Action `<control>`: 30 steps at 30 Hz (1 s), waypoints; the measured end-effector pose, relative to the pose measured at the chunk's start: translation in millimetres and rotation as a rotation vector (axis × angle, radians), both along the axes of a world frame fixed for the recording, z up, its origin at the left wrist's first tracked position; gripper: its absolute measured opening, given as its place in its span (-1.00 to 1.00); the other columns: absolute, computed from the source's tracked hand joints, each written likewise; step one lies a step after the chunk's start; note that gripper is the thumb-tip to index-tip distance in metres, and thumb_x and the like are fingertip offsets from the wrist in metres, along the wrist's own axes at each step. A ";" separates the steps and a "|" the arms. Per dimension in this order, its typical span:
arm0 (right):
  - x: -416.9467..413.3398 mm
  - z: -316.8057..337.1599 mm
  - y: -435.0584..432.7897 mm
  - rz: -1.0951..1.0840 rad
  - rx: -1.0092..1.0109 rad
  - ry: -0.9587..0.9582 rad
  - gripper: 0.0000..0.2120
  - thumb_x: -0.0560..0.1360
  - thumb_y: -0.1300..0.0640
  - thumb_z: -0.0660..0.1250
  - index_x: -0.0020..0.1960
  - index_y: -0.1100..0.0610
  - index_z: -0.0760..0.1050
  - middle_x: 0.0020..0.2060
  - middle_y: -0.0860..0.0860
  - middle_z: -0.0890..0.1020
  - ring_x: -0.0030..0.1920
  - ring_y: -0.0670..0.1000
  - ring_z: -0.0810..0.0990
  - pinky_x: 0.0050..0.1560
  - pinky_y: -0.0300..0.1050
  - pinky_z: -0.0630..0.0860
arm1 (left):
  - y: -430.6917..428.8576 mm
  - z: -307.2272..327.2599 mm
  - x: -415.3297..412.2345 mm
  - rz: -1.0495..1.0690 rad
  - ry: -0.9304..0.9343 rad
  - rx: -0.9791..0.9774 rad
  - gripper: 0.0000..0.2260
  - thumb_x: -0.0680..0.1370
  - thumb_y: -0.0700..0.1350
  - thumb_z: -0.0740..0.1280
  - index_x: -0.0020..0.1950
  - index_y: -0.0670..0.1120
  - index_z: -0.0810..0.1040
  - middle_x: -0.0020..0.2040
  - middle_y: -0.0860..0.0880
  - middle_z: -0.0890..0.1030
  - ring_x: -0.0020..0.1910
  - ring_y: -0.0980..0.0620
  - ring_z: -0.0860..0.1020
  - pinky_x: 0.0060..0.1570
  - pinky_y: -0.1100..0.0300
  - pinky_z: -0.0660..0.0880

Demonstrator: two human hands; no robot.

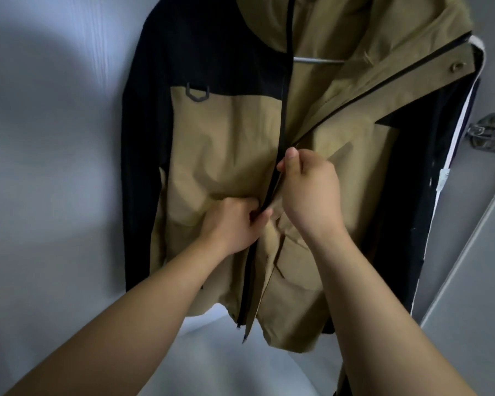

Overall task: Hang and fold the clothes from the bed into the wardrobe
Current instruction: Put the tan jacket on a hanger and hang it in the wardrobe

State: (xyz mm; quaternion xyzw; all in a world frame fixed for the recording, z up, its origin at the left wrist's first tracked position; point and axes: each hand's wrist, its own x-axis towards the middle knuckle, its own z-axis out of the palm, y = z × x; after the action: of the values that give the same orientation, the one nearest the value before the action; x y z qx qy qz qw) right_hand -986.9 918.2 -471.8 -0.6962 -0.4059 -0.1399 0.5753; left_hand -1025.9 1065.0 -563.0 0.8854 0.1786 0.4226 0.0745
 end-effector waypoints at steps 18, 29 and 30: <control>-3.7 68.9 -1.9 -0.020 0.122 -0.008 -0.66 0.72 -0.01 0.11 -0.13 0.03 0.54 -0.33 -0.08 0.56 -0.31 -0.12 0.52 -0.29 -0.24 0.35 | 0.9 68.9 21.8 -0.029 -0.247 0.256 -0.58 0.64 0.11 0.14 -0.28 -0.08 0.56 -0.38 -0.07 0.61 -0.43 -0.12 0.58 -0.48 0.13 0.47; -6.9 133.3 -17.1 -0.086 0.295 -0.223 -0.66 0.72 0.01 0.10 -0.09 0.07 0.55 -0.31 -0.12 0.54 -0.31 -0.20 0.48 -0.33 -0.38 0.34 | 12.1 80.8 25.9 0.084 -0.061 0.293 -0.59 0.68 0.11 0.16 -0.37 0.07 0.30 -0.47 0.09 0.38 -0.50 0.04 0.42 -0.44 0.18 0.40; -7.1 141.0 -19.6 -0.098 0.323 -0.244 -0.66 0.72 0.02 0.10 -0.10 0.07 0.55 -0.30 -0.14 0.53 -0.29 -0.20 0.48 -0.32 -0.41 0.34 | 12.8 81.1 26.1 0.099 -0.032 0.276 -0.59 0.68 0.13 0.14 -0.36 0.07 0.32 -0.46 0.08 0.41 -0.48 0.04 0.45 -0.40 0.17 0.45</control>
State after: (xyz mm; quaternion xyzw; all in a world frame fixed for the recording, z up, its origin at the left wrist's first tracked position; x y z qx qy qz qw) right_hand -994.0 898.6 -330.8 -0.5918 -0.4106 -0.3144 0.6184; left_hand -999.8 1077.8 -481.9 0.8705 0.1610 0.4603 -0.0661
